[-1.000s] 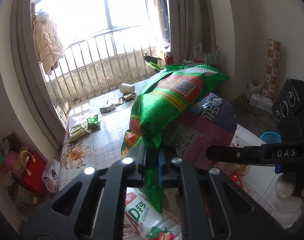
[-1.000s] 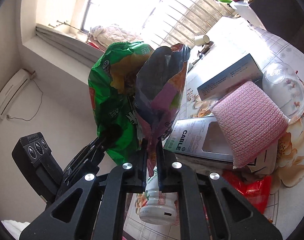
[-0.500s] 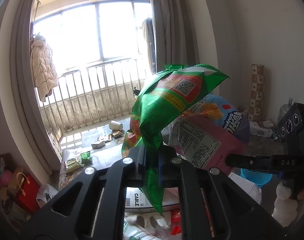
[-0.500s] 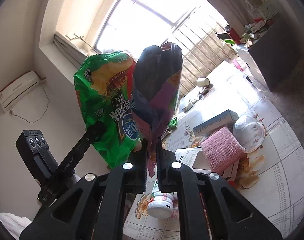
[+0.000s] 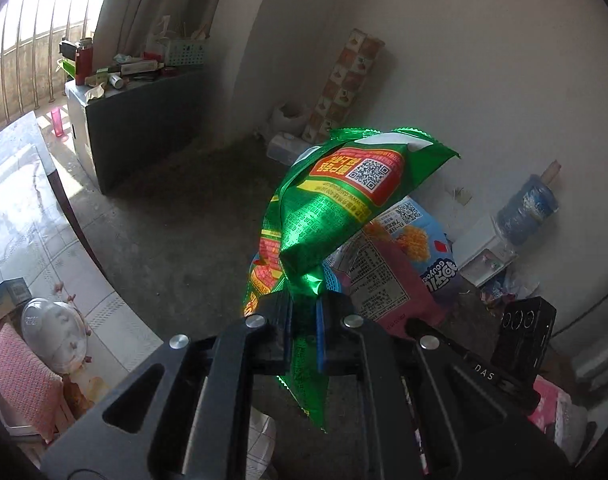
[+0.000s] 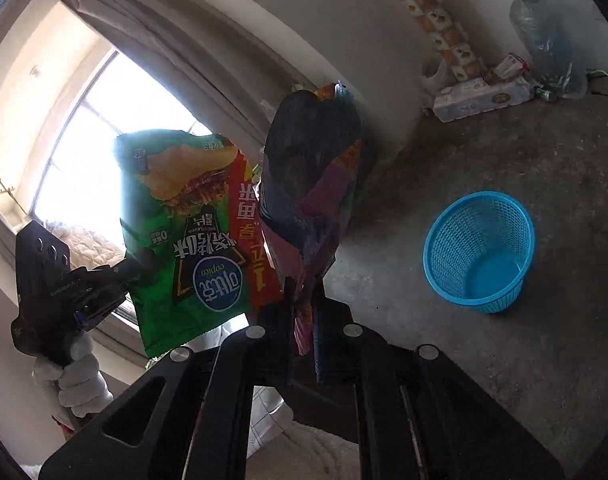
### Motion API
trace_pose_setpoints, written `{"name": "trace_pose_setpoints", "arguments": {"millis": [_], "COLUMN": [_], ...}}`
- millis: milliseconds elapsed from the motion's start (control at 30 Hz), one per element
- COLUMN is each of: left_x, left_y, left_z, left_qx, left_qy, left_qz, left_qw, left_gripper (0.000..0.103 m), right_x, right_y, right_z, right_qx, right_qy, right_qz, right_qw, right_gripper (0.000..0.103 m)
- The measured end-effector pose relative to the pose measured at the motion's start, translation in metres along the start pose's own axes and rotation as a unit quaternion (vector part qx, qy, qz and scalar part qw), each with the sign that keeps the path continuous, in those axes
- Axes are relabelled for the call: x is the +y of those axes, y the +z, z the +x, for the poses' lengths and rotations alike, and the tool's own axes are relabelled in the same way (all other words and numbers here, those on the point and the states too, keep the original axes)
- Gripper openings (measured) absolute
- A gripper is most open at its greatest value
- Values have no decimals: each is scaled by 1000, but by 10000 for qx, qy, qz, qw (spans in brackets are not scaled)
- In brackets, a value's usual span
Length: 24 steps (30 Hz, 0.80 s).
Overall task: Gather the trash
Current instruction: 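Carry both bags over the blue wastebasket and open both grippers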
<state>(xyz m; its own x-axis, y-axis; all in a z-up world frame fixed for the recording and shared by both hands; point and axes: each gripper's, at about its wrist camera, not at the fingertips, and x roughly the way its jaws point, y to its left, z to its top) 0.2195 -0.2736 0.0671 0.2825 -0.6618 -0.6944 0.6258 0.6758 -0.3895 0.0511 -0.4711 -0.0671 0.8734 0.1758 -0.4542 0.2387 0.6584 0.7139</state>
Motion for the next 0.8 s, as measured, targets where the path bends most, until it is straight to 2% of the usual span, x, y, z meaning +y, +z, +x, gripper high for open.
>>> {"name": "trace_pose_setpoints", "arguments": {"millis": [100,167,333,467,500,533,567,600,633,667,800], "left_x": [2,4,14,29,32,34,37,42,45,50,63], "left_y": [9,8,-2,5,6,11,11,11,13,13,16], "left_z": [91,144,252,317,330,345,356,363,364,363,349], "left_qx": [821,1214,1828,2053,2040,2044,2096,2123,2095,2068,1947], "left_qy": [-306,-202,92,315,444,626,771,906,1016,1050,970], "left_qz": [-315,-423,-491,-591,-560,-530,-543,-616,-723,-814,-854], "left_qw": [9957,9915,9819,9764,9764,9754,9732,9711,9698,9693,9723], "left_gripper": [7,7,7,9,11,18,27,43,45,45,45], "right_x": [-47,-75,-131,-164,-172,-181,-190,-201,-207,-211,-214], "right_y": [2,4,11,22,26,30,32,31,31,29,21], "right_z": [16,32,78,125,138,151,165,179,187,191,192], "right_qx": [95,210,507,676,714,773,870,979,1056,1099,1058], "right_qy": [-451,-683,-1081,-1268,-1338,-1439,-1563,-1689,-1851,-2001,-1884], "right_qz": [466,754,1184,1290,1318,1351,1373,1374,1378,1411,1418], "right_qw": [9978,9946,9858,9812,9796,9773,9743,9711,9673,9633,9660], "right_gripper": [8,8,8,9,13,14,18,27,32,32,34]}}
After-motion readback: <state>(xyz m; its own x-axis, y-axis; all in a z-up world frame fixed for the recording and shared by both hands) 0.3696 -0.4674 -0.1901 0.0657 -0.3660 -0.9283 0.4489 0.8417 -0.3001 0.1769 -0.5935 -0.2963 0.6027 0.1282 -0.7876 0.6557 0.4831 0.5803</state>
